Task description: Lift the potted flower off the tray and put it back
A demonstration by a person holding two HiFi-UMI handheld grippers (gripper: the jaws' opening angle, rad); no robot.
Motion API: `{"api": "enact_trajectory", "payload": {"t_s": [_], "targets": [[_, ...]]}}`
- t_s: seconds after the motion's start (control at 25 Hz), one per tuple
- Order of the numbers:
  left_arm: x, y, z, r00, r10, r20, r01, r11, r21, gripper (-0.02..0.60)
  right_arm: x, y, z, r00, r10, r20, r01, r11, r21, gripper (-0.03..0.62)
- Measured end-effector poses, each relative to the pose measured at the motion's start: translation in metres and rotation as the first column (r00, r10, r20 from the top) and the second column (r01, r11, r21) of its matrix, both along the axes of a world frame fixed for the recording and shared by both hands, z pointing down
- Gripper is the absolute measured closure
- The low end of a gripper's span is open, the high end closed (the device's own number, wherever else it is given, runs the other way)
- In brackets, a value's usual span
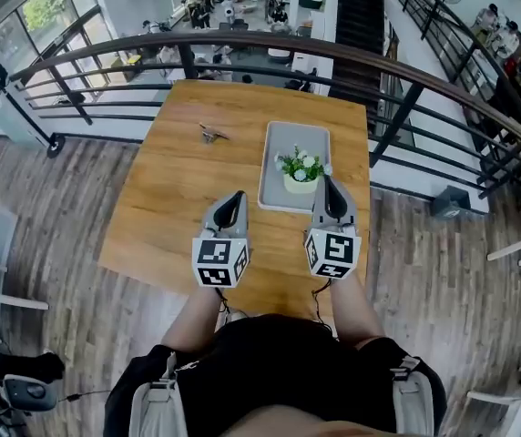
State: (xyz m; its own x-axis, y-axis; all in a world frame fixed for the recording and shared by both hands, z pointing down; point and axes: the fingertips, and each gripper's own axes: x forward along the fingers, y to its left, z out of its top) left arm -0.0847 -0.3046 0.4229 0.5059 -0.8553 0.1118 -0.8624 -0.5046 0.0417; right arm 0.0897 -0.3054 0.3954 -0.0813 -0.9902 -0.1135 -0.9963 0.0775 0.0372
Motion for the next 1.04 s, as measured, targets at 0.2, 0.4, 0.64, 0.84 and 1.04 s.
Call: {"api": "enact_trajectory", "payload": {"t_s": [0.2,0.4,0.64,0.84,1.04], "targets": [[0.002,0.008,-0.015,1.000,0.025,-0.001,-0.025,0.999,0.031,0.569,-0.008,0.019,-0.001,1.000,-0.023,0.012,0.023,1.000,-0.004,0.600],[-0.003,0.015,-0.017,1.000,0.031,0.000,-0.031,0.999,0.031,0.569,-0.016,0.022,-0.003,0.999,-0.032,0.018,0.032,0.999,-0.007,0.599],[-0.008,0.018,-0.019,0.999,0.035,-0.001,-0.035,0.999,0.031,0.569,-0.026,0.022,-0.005,0.999,-0.043,0.020,0.043,0.999,-0.009,0.599],[-0.014,0.022,-0.015,1.000,0.024,-0.007,-0.023,0.999,0.039,0.569,-0.030,0.026,0.001,0.999,-0.048,0.022,0.048,0.999,-0.009,0.599],[-0.019,0.021,-0.017,1.000,0.028,-0.007,-0.027,0.999,0.033,0.569,-0.036,0.024,-0.002,0.998,-0.055,0.032,0.056,0.998,-0.011,0.599]]}}
